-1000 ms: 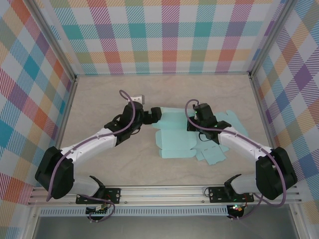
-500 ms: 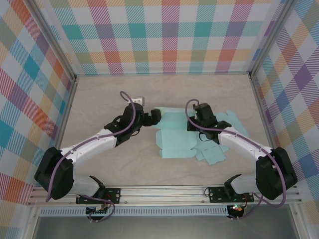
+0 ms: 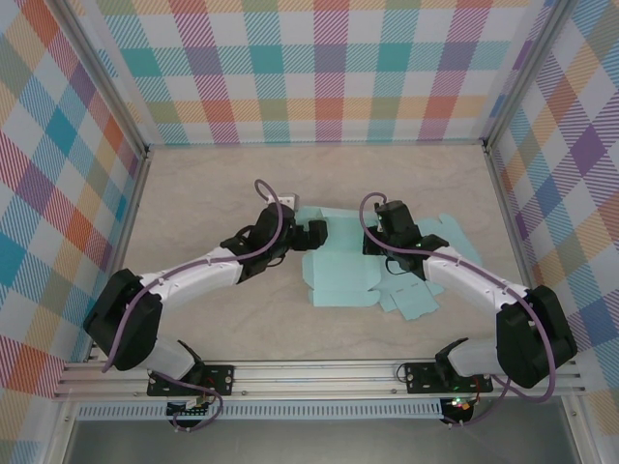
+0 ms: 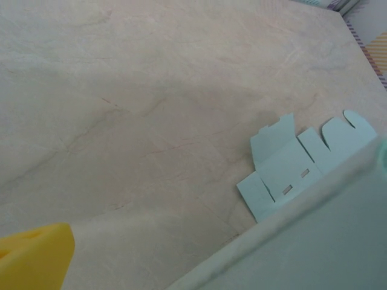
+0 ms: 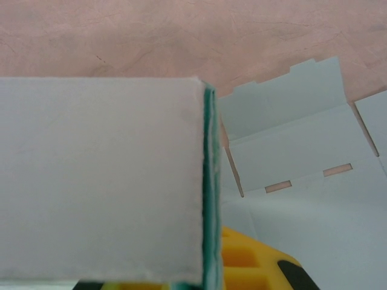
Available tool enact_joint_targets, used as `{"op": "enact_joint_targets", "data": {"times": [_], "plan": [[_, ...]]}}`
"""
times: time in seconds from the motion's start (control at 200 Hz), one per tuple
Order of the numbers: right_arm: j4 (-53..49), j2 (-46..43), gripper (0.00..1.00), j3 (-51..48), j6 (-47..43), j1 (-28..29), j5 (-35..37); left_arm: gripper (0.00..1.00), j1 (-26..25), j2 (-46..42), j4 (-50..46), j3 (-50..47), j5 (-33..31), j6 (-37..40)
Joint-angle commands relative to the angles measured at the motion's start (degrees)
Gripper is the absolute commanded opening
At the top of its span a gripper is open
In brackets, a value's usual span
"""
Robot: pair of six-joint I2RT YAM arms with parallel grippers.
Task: Fold the paper box
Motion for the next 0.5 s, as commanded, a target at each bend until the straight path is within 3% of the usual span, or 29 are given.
{"op": "enact_joint_targets", "data": {"times": [0.0, 0.215, 0.495], "plan": [[2.8, -1.6, 0.0, 0.0, 0.7, 1.2, -1.4, 1.0, -0.8, 1.3, 3.4, 2.5, 1.2, 1.2], [2.3, -1.1, 0.0, -0.2, 1.8, 1.2, 1.0, 1.0, -0.9, -0.9, 2.4, 1.3, -2.8, -0.1], [2.5, -0.7, 0.0, -0.7, 2.6, 1.2, 3.7, 0.97, -0.9, -18.6, -6.7, -8.7, -13.5, -6.7]]}}
